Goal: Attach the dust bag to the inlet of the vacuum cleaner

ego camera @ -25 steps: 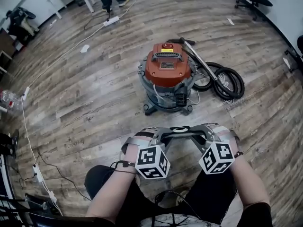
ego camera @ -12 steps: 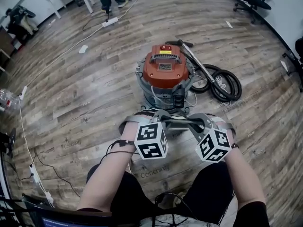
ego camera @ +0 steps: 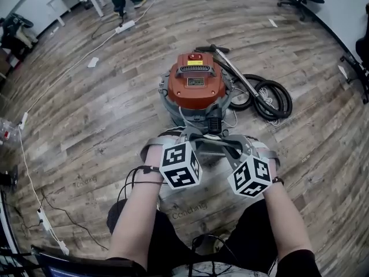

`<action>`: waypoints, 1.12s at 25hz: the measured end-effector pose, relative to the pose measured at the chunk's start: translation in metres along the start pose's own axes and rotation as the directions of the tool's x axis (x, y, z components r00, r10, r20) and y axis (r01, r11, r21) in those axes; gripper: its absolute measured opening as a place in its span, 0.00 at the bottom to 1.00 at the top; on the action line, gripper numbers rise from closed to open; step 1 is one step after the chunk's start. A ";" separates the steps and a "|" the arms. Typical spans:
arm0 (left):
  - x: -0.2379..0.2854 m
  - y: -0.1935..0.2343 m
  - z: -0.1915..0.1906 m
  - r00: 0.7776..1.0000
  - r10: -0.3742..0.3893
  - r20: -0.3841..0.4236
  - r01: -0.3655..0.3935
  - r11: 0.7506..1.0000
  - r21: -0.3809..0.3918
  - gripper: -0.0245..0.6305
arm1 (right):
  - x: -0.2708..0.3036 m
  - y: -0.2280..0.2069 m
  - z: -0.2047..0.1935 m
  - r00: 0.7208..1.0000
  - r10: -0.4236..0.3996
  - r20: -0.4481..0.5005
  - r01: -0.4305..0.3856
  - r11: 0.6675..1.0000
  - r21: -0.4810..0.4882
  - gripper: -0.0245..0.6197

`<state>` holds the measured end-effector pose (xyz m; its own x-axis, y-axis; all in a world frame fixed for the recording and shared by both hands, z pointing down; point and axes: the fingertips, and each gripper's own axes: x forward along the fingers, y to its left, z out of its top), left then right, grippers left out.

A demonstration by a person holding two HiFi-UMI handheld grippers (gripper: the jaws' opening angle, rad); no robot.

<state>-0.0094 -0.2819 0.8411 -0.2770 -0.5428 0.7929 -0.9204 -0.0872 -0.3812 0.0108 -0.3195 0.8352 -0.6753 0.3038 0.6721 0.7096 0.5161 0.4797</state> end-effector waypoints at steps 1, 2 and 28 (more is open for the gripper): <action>0.003 0.000 0.000 1.000 0.003 0.022 -0.003 0.999 -0.036 0.10 | 0.001 -0.001 -0.001 1.000 -0.001 -0.004 0.001 1.000 0.000 0.09; 0.005 0.000 -0.001 0.999 0.005 0.041 -0.002 0.998 -0.064 0.10 | 0.002 -0.002 -0.002 1.000 0.000 -0.010 0.000 1.000 -0.005 0.09; 0.050 0.003 -0.020 0.997 -0.042 0.065 0.044 0.998 -0.034 0.08 | 0.038 -0.014 -0.022 0.988 0.004 -0.157 -0.022 0.993 -0.117 0.09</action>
<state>-0.0315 -0.2921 0.8891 -0.2198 -0.5916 0.7757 -0.9407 -0.0822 -0.3293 -0.0197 -0.3330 0.8666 -0.6328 0.1762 0.7540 0.7431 0.4116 0.5276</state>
